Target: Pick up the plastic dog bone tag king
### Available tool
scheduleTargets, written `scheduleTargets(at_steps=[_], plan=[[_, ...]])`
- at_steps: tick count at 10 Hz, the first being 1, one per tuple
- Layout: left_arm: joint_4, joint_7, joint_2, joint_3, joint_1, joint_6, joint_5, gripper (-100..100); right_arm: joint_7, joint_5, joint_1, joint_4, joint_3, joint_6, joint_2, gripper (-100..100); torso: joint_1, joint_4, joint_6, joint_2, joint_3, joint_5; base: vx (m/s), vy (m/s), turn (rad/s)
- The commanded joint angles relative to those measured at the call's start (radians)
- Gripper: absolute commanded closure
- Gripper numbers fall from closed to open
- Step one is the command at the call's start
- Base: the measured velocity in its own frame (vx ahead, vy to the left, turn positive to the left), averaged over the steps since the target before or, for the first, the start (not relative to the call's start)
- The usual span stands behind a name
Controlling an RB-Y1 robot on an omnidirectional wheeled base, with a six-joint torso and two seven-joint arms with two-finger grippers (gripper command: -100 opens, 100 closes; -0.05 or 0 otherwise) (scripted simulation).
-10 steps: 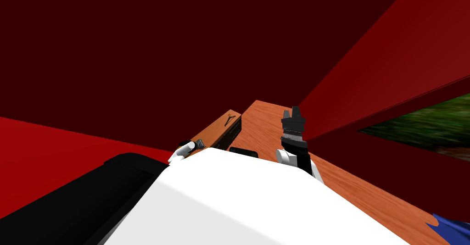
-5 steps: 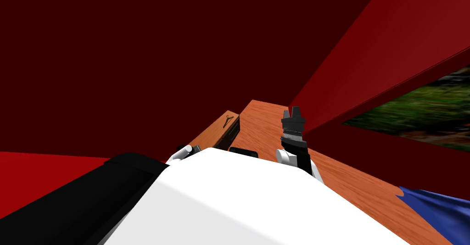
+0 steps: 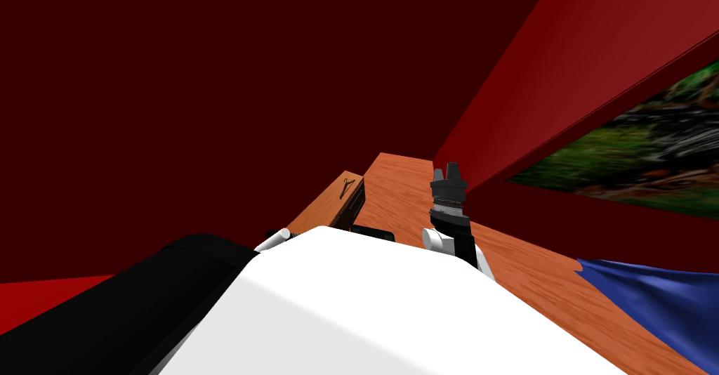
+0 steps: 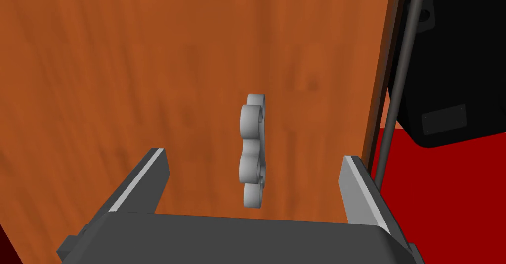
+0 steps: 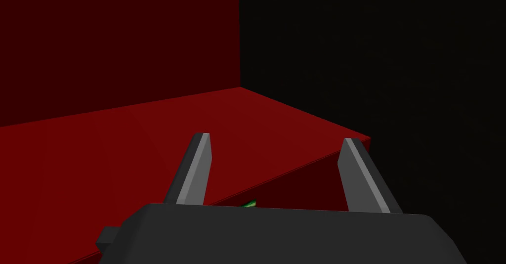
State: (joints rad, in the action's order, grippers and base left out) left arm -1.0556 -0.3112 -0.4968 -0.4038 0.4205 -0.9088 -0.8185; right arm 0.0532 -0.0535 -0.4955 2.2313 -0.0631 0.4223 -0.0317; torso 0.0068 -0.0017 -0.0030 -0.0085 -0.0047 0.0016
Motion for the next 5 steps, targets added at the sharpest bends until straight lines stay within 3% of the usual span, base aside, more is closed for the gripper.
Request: scheduleTargets(at_steps=[1, 2, 3, 5], plan=[[0.0, 0.0, 0.0, 0.0, 0.0, 0.0, 0.0, -100, 0.0, 0.0, 0.0, 0.0, 0.0, 0.0, 0.0, 0, 0.0, 0.0, 0.0, 0.0, 0.0, 0.0, 0.001, 0.026, -0.02], [0.002, -0.001, -0.001, -0.001, 0.001, -0.004, -0.001, 0, 0.0, 0.0, 0.0, 0.0, 0.0, 0.0, 0.0, 0, -0.002, 0.0, 0.0, 0.0, 0.0, 0.0, 0.0, 0.006, 0.002], [0.026, 0.005, 0.018, 0.007, -0.017, 0.025, 0.013, -100, 0.0, 0.0, 0.0, 0.0, 0.0, 0.0, 0.0, 0, -0.004, 0.0, 0.0, 0.0, 0.0, -0.001, -0.007, 0.029, 0.024], [0.056, 0.012, 0.042, 0.016, -0.038, 0.059, 0.03, -100, 0.0, 0.0, 0.0, 0.0, 0.0, 0.0, 0.0, 0, -0.002, 0.0, 0.0, 0.001, 0.0, 0.0, -0.009, 0.05, 0.016]])
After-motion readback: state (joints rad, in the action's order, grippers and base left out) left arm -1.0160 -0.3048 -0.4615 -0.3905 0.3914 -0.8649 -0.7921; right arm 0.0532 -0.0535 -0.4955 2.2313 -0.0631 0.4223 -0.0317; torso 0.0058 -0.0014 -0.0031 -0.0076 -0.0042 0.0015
